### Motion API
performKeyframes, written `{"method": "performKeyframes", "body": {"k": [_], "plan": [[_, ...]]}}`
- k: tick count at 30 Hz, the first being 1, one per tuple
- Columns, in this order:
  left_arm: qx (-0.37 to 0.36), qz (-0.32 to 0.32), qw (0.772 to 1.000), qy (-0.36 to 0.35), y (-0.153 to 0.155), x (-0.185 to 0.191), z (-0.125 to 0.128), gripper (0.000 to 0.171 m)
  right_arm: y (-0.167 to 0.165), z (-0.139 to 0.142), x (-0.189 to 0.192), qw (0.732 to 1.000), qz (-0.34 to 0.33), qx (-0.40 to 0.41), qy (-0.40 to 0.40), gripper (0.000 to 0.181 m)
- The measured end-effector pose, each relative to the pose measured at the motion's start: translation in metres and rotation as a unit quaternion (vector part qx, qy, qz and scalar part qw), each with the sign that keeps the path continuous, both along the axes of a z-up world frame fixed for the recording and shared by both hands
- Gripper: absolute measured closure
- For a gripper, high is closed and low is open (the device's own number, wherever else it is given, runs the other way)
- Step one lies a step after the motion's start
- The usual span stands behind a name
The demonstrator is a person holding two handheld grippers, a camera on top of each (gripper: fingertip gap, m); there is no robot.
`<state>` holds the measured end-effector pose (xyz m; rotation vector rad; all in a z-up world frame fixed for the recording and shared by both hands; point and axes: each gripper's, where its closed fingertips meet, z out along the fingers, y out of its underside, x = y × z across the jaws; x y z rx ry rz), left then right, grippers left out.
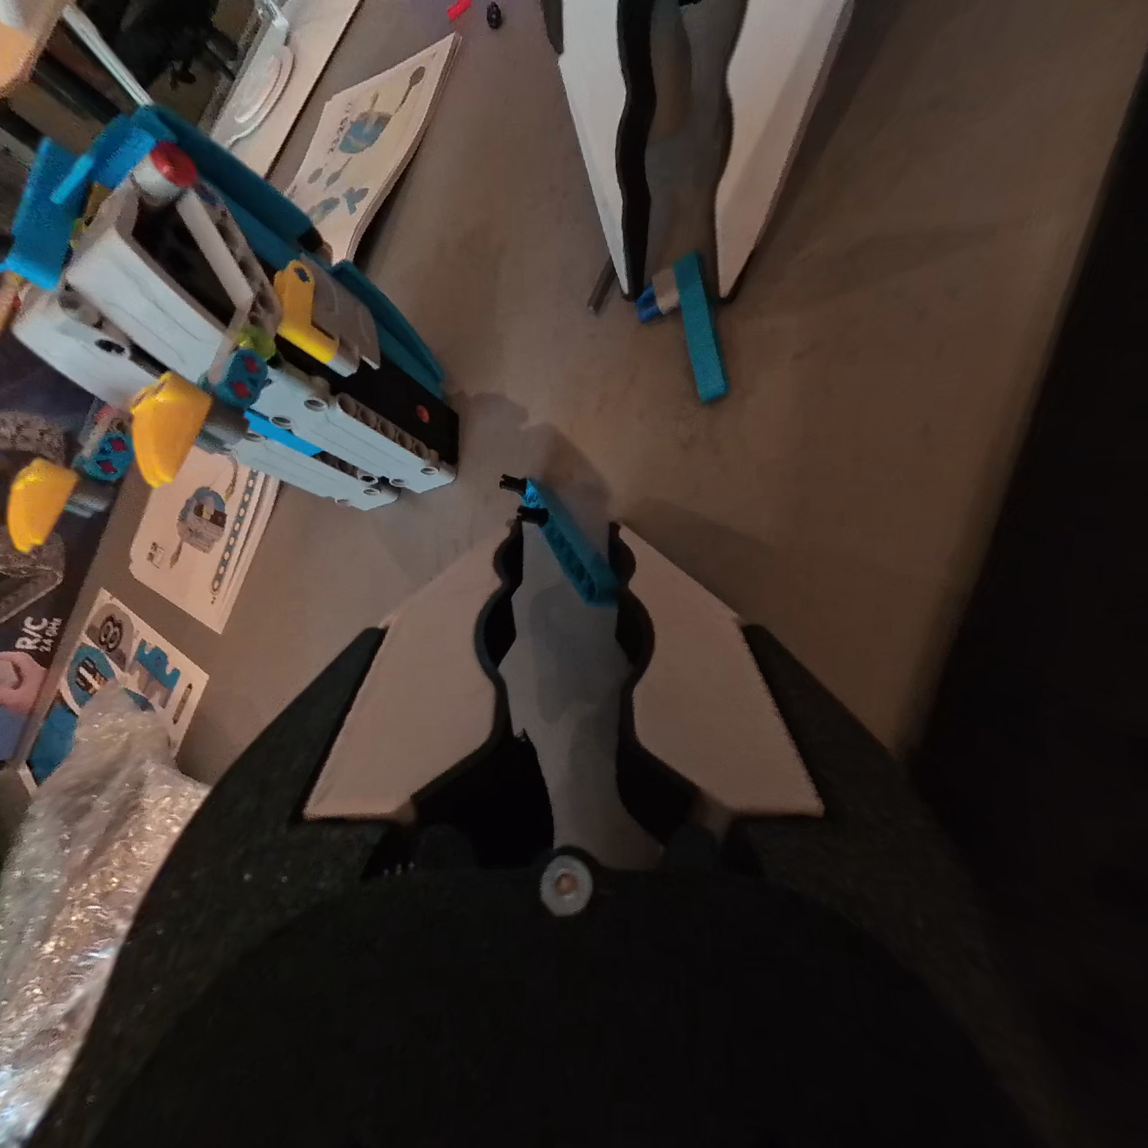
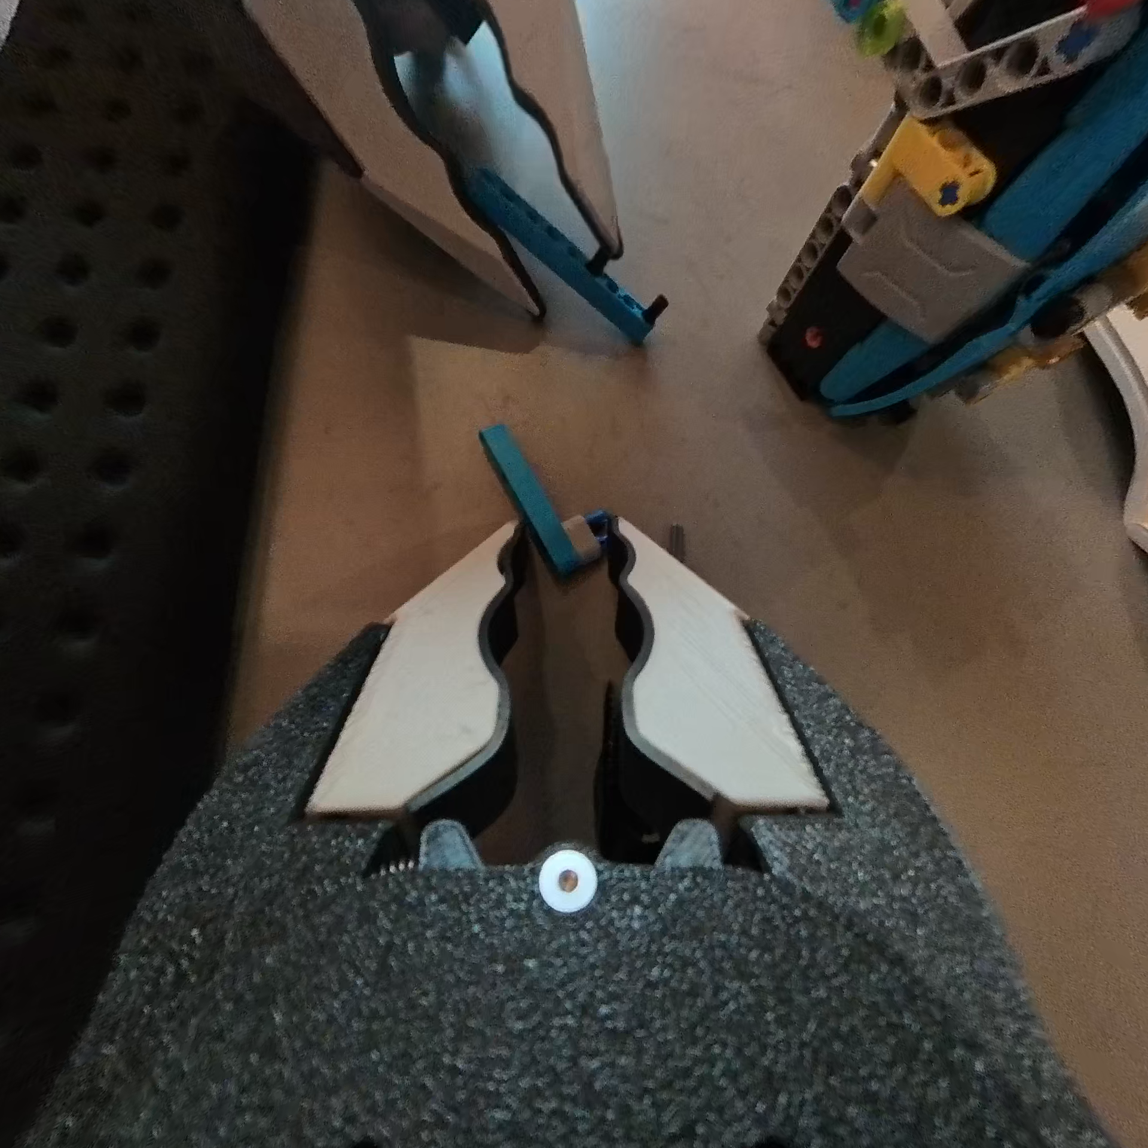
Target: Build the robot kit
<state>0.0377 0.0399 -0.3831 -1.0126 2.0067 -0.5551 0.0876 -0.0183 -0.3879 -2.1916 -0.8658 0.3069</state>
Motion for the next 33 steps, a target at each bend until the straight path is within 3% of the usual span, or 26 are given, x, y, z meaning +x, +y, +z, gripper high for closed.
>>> {"method": "performKeyframes", "body": {"k": [6,11,17,22,27,33], "plan": [[-0.012,-0.015,1.000,0.011,-0.004,-0.004,0.000,0.145,0.002,0.001,0.006,1.000,-0.005,0.014,-0.022,0.147],[0.062,-0.045,0.997,-0.009,-0.011,-0.002,0.001,0.154,0.002,0.004,0.008,0.999,-0.005,0.031,-0.035,0.147],[-0.056,-0.017,0.998,-0.004,-0.027,0.007,0.013,0.148,0.004,-0.001,0.011,1.000,-0.003,0.018,-0.021,0.146],[-0.115,-0.008,0.992,0.046,-0.039,0.008,0.001,0.145,0.001,-0.003,0.007,1.000,0.012,-0.019,0.020,0.154],[-0.171,-0.031,0.984,0.022,-0.049,0.008,0.016,0.145,-0.002,-0.001,0.009,0.999,0.013,-0.027,0.036,0.155],[-0.214,-0.008,0.976,-0.028,-0.037,0.015,0.035,0.145,0.007,0.027,0.046,0.995,-0.060,0.010,0.078,0.155]]}}
